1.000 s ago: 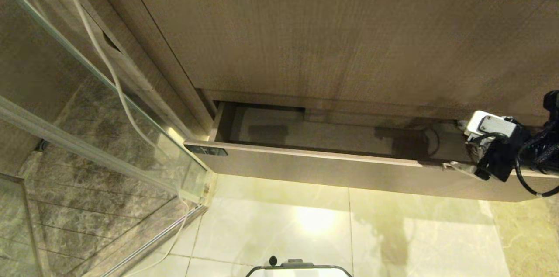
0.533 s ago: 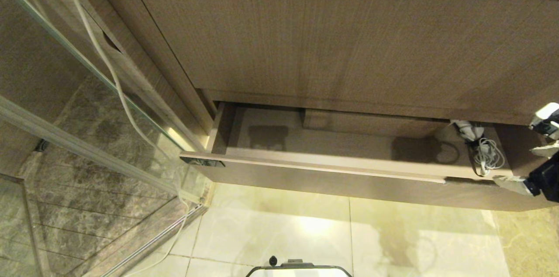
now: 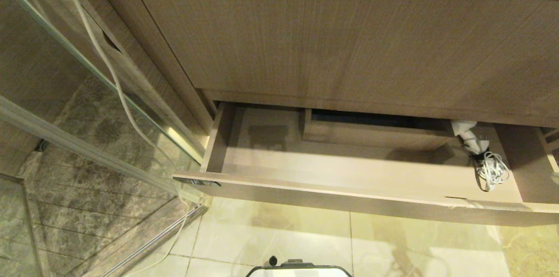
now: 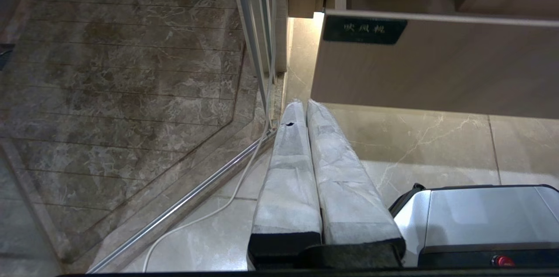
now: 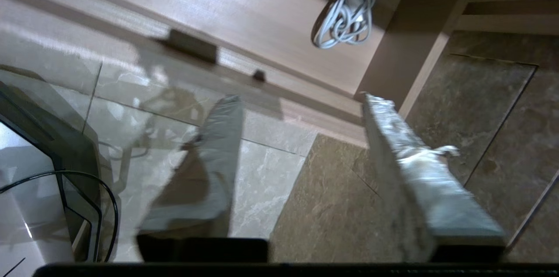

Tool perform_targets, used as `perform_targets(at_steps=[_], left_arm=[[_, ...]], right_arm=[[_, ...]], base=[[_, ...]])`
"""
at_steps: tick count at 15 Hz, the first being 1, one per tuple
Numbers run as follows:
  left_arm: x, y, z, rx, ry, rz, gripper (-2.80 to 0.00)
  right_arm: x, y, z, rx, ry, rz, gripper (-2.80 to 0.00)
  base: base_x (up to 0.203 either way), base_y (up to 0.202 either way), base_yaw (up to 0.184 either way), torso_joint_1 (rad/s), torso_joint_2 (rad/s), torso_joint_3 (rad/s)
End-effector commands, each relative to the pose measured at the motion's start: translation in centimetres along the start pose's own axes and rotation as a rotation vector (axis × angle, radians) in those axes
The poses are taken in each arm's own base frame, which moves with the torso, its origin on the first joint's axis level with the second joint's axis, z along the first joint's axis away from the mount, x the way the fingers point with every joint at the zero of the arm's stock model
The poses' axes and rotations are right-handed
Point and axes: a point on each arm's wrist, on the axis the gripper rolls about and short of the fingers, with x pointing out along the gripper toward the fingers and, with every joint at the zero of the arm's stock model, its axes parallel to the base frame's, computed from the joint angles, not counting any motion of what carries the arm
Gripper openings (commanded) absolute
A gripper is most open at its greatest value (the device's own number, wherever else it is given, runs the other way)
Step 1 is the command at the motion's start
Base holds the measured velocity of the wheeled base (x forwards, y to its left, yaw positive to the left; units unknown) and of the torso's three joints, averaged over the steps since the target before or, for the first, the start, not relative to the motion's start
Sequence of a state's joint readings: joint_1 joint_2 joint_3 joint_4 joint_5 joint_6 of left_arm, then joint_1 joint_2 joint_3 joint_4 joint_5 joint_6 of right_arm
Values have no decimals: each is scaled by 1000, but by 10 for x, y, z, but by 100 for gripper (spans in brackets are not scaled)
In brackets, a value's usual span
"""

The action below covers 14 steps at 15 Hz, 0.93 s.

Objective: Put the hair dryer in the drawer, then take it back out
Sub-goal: Pull open the drawer

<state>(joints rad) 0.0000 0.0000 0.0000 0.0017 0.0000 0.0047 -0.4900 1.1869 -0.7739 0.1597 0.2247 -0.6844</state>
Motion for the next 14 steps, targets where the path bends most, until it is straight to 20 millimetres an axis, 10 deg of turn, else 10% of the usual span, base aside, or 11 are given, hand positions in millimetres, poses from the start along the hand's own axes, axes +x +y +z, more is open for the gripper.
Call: perform_targets(at_steps=[1,14], left_arm=[[0,0,0,0,0,0,-280],[0,0,0,0,1,0,-280]], right_arm=[[-17,6,-2,-5,-12,-9,-280],[-67,17,-19,164,101,-239,-280]], base=[[0,0,0,0,0,0],[0,0,0,0,0,0]])
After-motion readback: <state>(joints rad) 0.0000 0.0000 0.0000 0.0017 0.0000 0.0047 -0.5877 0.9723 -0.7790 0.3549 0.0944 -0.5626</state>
